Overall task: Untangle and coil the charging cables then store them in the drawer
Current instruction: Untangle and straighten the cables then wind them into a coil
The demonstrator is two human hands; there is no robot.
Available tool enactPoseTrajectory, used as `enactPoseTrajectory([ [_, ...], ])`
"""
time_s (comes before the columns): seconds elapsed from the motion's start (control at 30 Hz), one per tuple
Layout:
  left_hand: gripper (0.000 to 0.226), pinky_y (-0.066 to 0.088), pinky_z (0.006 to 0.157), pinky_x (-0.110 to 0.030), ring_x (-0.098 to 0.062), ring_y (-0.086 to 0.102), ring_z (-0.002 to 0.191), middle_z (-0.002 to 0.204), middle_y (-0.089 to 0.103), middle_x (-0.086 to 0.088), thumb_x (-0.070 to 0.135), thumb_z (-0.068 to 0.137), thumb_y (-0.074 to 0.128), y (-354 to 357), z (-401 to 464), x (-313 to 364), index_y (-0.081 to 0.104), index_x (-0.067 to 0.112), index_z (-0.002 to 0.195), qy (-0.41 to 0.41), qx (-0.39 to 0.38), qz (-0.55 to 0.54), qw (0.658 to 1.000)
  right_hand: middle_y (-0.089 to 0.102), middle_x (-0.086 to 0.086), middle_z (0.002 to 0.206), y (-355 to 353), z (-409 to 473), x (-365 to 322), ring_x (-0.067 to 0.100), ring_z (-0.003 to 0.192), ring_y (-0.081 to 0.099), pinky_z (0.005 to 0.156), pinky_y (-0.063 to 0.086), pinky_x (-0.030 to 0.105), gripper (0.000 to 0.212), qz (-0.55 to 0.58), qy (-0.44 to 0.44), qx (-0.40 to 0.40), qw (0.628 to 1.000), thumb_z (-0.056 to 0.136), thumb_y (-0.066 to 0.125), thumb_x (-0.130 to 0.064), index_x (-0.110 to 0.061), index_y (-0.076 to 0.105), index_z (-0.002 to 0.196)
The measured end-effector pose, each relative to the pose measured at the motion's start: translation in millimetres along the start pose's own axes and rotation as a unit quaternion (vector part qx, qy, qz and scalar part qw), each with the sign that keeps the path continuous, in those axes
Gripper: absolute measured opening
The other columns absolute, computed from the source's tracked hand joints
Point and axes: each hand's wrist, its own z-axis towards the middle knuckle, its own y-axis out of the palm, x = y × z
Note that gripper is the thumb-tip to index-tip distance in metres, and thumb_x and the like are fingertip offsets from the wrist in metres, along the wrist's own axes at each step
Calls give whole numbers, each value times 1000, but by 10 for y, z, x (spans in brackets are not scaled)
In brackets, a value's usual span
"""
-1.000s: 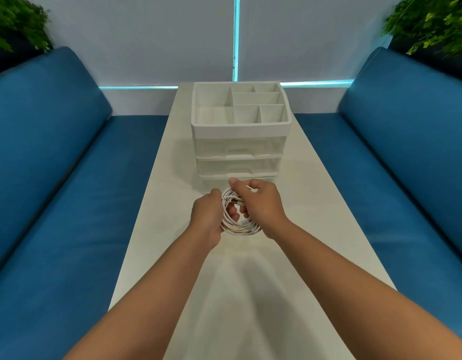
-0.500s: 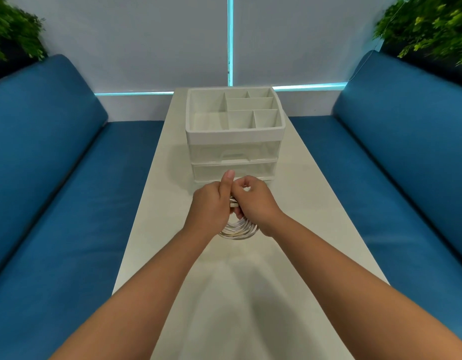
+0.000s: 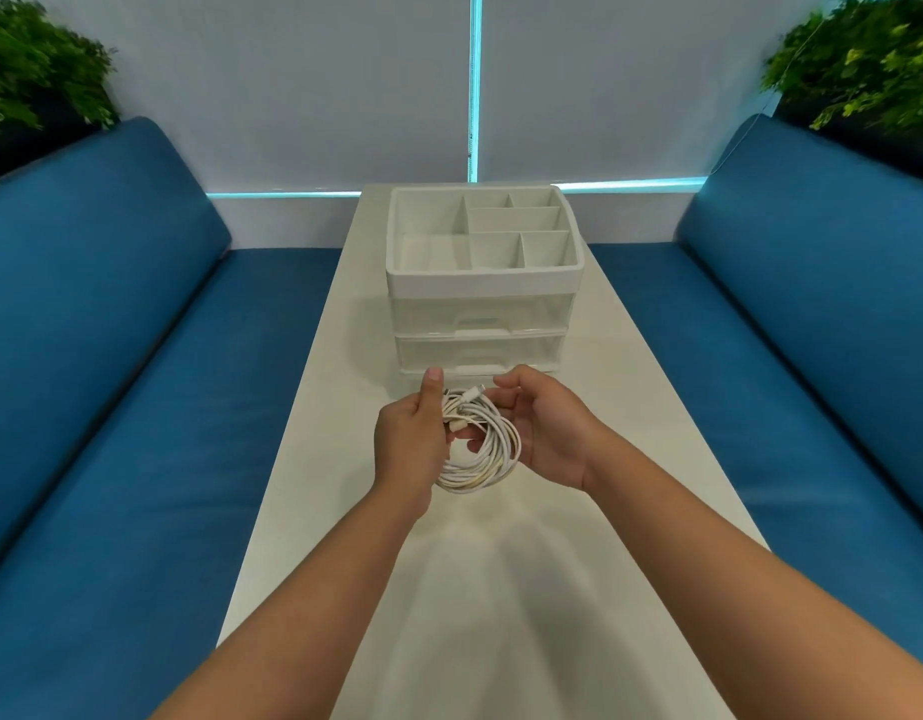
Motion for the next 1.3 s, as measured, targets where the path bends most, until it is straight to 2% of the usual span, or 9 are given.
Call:
enactPoseTrajectory([
  [0.17, 67, 47, 62, -32, -21, 57, 58, 62, 63, -8, 57, 99, 33, -39, -9, 0, 64, 4, 75, -35, 30, -31, 998, 69, 15, 103, 14, -23, 131, 24, 84, 66, 81, 55, 34, 31, -53, -27, -14, 998, 96, 45, -14, 0, 66, 113],
  [0.27, 73, 54, 73, -37, -25, 68, 72, 77, 71, -10, 68, 95, 26, -75, -10, -11, 68, 9, 86, -60, -28, -10, 998, 72, 12, 101, 26, -32, 155, 19, 81, 68, 79, 56, 29, 27, -94, -57, 10, 994, 98, 47, -10, 0, 65, 116],
  [0.37, 56, 52, 73, -32, -16, 67, 80, 88, 70, -1, 69, 91, 38, -114, -57, -32, 65, 21, 100, -25, -91, 14, 995, 72, 12, 96, -7, -24, 143, 20, 81, 66, 81, 53, 31, 28, -113, -71, 30, 991, 100, 47, -14, 0, 65, 116],
  [0.5, 32, 48, 75, -27, -12, 67, 95, 107, 70, 6, 46, 90, 62, -184, -78, -101, 60, 28, 116, -25, -186, 10, 982, 71, 16, 98, -43, -28, 122, 21, 81, 66, 82, 53, 33, 28, -131, -58, 55, 988, 100, 47, -16, 1, 67, 114],
  [0.6, 23, 51, 76, -30, -14, 67, 95, 105, 71, 4, 23, 91, 58, -211, -83, -114, 61, 30, 113, -30, -200, 14, 979, 71, 19, 105, -34, -15, 130, 25, 88, 66, 91, 51, 39, 27, -146, -50, 76, 985, 99, 49, -15, 1, 68, 110],
  [0.8, 22, 53, 90, -38, -17, 66, 100, 105, 70, 3, 16, 93, 54, -210, -98, -116, 59, 32, 106, -1, -194, 30, 981, 73, 12, 82, -32, -34, 71, 21, 70, 67, 67, 57, 30, 28, -71, -24, 79, 994, 97, 43, -10, 0, 69, 97],
  [0.93, 25, 53, 95, -41, -15, 66, 103, 110, 70, 6, 19, 96, 53, -200, -116, -183, 58, 35, 114, 3, -179, 0, 984, 72, 12, 82, -53, -40, 19, 21, 68, 67, 70, 56, 31, 32, -77, -31, 71, 994, 97, 38, -14, -1, 68, 95],
  [1.13, 23, 47, 69, -16, -7, 64, 96, 110, 67, 8, 26, 102, 45, -171, -154, -220, 52, 29, 124, 38, -157, 14, 987, 73, 5, 91, 32, -54, -19, 15, 78, 67, 72, 54, 27, 31, -281, -27, 43, 958, 99, 47, -33, -11, 69, 101],
  [1.3, 23, 48, 65, -15, -6, 61, 95, 115, 62, 4, 25, 102, 46, -200, -114, -217, 44, 28, 124, 46, -193, 56, 978, 61, -2, 71, 79, -40, 41, 14, 66, 53, 64, 41, 27, 26, -387, -99, 52, 915, 99, 50, -24, -17, 56, 75],
])
